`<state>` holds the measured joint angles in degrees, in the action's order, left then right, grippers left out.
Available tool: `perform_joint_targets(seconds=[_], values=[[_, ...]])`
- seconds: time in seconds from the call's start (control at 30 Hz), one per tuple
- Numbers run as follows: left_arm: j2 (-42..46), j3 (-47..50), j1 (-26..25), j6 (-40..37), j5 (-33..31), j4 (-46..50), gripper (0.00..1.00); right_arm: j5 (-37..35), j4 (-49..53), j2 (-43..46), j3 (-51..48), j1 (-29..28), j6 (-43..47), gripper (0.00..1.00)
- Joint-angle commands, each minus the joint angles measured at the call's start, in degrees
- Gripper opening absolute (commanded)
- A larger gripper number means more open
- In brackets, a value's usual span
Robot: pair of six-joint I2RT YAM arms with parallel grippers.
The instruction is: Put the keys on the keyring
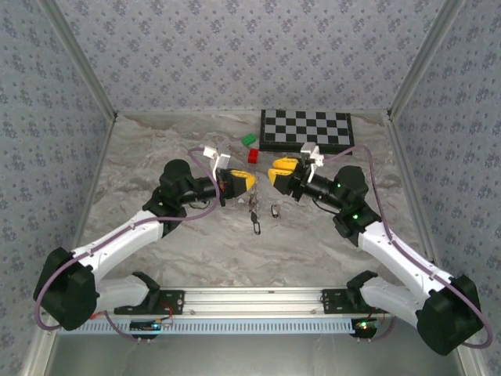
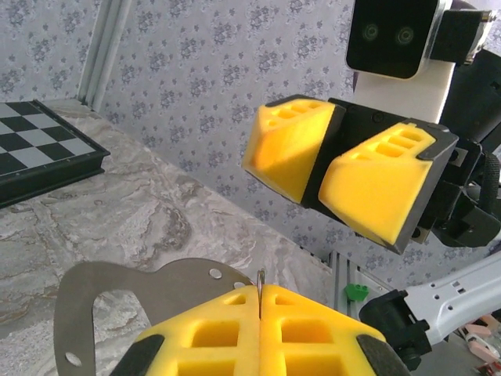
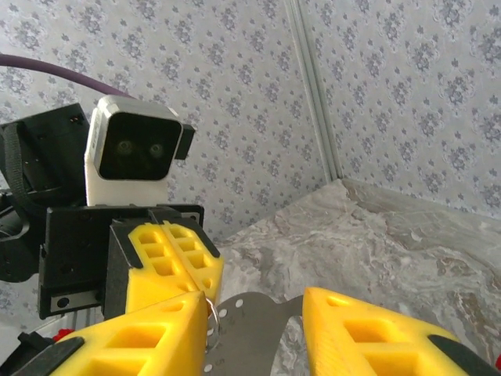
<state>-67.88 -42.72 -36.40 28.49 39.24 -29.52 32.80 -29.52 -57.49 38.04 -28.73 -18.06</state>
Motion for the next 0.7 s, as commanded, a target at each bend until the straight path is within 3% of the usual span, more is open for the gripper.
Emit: perform_joint_targets(seconds=[0.0,0.47,0.67], values=[[1.61,-2.36,-0.18,-0.45,-1.27,0.22,0.00,-1.55,3.02,1.01,-0.62,-0.09,2.43,0.37],[0.22,-5.84,-0.24,-0.37,-7.41,8.52,0.00,-4.75,13.38,-0.20,2.84,-2.95,8.88,0.37],[-0.50,-6.53,-0.19,-0.23,-7.13,9.91,0.00,-4.91,15.18,-1.05,3.99,-2.97,9.28,0.37]])
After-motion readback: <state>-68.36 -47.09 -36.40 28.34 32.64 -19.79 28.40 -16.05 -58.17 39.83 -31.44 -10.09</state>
